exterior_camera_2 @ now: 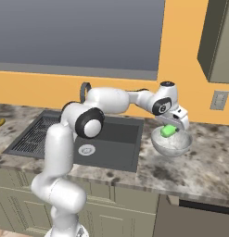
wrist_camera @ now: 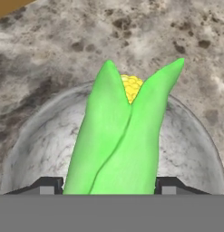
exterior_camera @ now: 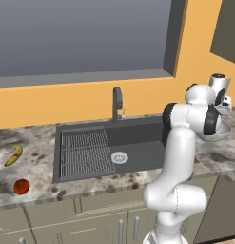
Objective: There is a mixed pile of frozen fruits and vegetables on the counter. Locate all the frozen vegetables and place the items in a bowl on the counter. Take all the frozen fruits and defrost them in a running sink.
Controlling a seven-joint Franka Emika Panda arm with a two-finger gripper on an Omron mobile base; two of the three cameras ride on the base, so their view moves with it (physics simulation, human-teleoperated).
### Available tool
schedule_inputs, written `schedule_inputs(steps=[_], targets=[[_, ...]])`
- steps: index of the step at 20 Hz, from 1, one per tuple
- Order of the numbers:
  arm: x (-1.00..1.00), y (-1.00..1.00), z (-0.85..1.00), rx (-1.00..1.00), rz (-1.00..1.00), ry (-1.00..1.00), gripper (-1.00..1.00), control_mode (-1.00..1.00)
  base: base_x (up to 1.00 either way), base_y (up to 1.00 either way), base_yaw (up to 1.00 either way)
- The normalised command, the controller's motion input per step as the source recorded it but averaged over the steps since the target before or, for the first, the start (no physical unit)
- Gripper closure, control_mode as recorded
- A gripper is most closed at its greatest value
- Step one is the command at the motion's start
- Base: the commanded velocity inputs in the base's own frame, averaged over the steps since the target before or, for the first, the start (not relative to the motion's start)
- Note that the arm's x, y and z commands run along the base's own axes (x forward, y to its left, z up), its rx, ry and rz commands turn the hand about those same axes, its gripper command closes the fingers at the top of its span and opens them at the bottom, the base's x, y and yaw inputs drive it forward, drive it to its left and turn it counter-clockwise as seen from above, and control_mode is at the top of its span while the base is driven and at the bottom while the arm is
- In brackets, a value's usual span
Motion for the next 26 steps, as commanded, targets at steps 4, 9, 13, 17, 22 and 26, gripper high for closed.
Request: schedule_inputs(steps=[4,9,13,17,22,26], targets=[[0.1,-0.12,-0.17,0.0,0.0,0.0,1.0,-1.0,0.0,0.0,0.0],[0.09,-0.09,-0.16,0.0,0.0,0.0,1.0,-1.0,0.0,0.0,0.0],[0.08,-0.07,-0.15,0.0,0.0,0.0,1.0,-1.0,0.0,0.0,0.0],[0.07,-0.04,-0.15,0.0,0.0,0.0,1.0,-1.0,0.0,0.0,0.0],[0.04,-0.05,-0.1,0.0,0.0,0.0,1.0,-1.0,0.0,0.0,0.0],[-0.09,0.0,-0.01,0.0,0.0,-0.02,1.0,-1.0,0.0,0.0,0.0]])
